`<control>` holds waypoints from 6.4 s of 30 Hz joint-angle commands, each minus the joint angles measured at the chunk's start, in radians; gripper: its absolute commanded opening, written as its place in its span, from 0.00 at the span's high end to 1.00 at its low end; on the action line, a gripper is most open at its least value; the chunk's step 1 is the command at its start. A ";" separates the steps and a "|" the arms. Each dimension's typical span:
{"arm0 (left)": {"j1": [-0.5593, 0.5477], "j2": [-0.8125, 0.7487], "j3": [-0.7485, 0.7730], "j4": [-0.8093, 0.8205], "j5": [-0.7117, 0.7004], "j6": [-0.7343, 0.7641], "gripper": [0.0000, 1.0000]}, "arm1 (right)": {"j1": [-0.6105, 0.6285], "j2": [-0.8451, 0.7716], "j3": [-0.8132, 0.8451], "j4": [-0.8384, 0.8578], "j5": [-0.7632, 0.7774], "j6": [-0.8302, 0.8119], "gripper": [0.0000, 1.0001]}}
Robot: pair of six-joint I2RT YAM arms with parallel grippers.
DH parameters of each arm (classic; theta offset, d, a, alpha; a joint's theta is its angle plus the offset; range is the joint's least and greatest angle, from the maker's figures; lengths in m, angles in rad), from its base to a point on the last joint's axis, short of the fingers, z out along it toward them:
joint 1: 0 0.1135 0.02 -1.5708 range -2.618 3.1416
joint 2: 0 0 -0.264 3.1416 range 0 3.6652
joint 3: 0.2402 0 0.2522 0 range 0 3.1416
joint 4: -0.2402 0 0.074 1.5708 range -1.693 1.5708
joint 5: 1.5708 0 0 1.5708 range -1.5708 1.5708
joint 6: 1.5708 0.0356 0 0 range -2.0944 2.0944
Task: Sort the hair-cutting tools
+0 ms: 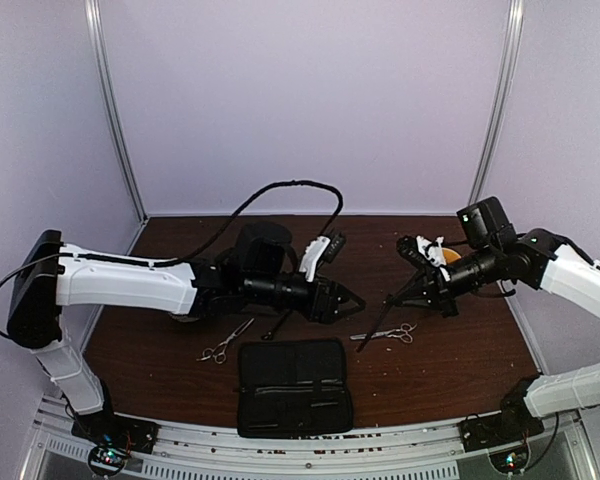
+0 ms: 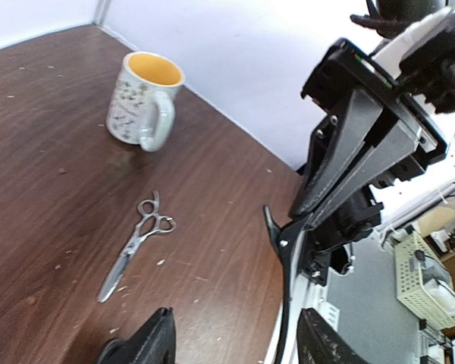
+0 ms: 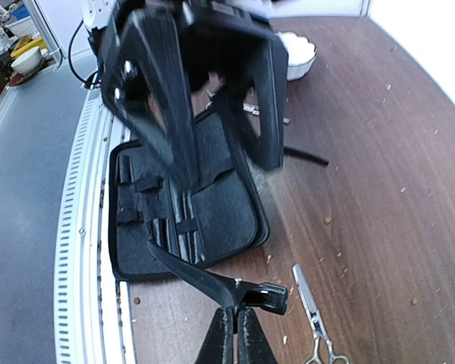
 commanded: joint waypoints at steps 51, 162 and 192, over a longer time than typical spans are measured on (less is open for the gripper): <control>-0.050 -0.252 -0.184 -0.610 -0.326 0.649 1.00 | 0.442 0.031 0.069 -0.057 0.592 -0.336 0.74; -0.136 0.215 0.094 -0.302 -0.472 0.620 0.55 | 0.139 -0.326 -0.411 0.133 0.554 -0.132 0.69; -0.181 0.279 0.177 -0.422 -0.475 0.757 0.63 | 0.122 -0.328 -0.414 0.143 0.564 -0.121 0.70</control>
